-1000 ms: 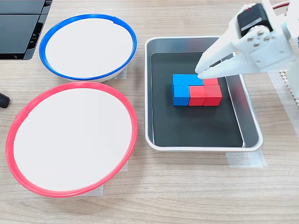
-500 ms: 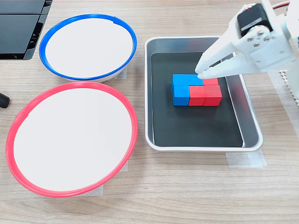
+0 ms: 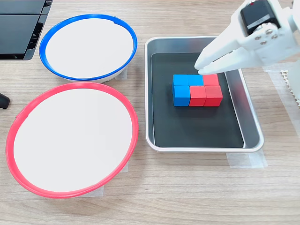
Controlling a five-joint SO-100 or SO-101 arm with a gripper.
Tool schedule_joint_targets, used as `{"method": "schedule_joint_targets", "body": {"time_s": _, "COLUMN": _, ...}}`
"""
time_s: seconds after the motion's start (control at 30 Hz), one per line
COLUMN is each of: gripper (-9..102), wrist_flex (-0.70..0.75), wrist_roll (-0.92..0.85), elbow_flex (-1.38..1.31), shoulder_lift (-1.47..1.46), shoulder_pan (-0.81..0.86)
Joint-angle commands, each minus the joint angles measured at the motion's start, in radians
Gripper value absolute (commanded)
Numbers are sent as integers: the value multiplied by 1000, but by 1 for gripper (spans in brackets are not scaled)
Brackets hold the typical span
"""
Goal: Move six blocks tray to matching dishes
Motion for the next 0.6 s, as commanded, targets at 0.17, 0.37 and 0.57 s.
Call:
{"method": "schedule_joint_targets", "body": {"time_s": 0.17, "gripper": 0, "wrist_flex": 293, "wrist_roll": -876, "elbow_flex": -538, "shoulder_lift": -603, "shoulder_pan": 84}}
{"method": "schedule_joint_targets", "body": {"time_s": 0.37, "gripper": 0, "wrist_flex": 189, "wrist_roll": -1394, "elbow_flex": -644, "shoulder_lift": -1023, "shoulder_pan": 210}}
{"method": "schedule_joint_targets", "body": {"time_s": 0.57, "gripper": 0, "wrist_flex": 48, "wrist_roll": -1536, "elbow_flex": -661, "shoulder_lift": -1186, "shoulder_pan": 250}}
